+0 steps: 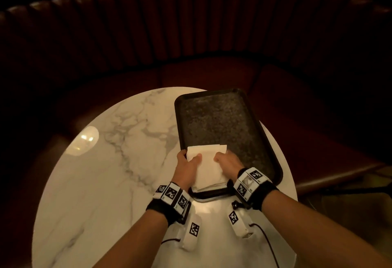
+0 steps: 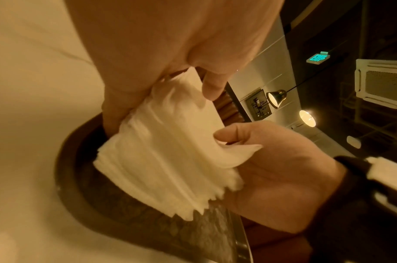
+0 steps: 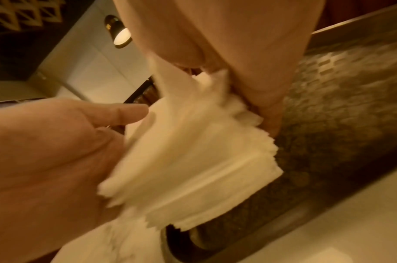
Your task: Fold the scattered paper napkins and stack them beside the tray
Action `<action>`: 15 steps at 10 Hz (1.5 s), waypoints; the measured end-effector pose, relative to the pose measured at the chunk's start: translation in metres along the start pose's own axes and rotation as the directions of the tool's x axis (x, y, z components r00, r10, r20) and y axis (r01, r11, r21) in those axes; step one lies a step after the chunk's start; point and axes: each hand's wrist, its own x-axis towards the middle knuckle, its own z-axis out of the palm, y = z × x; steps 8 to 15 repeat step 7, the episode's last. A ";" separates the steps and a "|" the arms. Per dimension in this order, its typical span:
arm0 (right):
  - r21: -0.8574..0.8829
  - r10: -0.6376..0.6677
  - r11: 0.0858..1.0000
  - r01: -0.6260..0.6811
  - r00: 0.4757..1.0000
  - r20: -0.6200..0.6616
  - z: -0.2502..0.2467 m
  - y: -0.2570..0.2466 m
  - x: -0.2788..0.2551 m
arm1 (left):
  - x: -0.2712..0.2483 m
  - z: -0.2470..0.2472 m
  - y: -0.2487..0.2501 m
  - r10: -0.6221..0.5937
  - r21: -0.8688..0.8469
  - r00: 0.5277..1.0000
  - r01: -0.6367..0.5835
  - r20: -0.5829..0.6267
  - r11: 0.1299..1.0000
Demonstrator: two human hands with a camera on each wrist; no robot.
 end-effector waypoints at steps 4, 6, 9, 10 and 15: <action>-0.140 0.057 0.988 -0.063 0.997 -0.042 0.007 -0.007 0.002 | 0.002 0.022 -0.003 -0.113 0.130 0.984 0.131 -0.134 0.983; -0.159 0.063 0.985 -0.069 0.997 -0.042 0.006 -0.005 0.000 | 0.001 0.010 -0.002 -0.101 0.135 0.990 0.114 -0.100 0.984; -0.065 0.037 0.997 -0.043 0.995 -0.090 -0.005 0.010 -0.003 | -0.016 -0.015 -0.007 -0.032 0.135 0.991 0.050 -0.128 0.990; -0.065 0.037 0.997 -0.043 0.995 -0.090 -0.005 0.010 -0.003 | -0.016 -0.015 -0.007 -0.032 0.135 0.991 0.050 -0.128 0.990; -0.065 0.037 0.997 -0.043 0.995 -0.090 -0.005 0.010 -0.003 | -0.016 -0.015 -0.007 -0.032 0.135 0.991 0.050 -0.128 0.990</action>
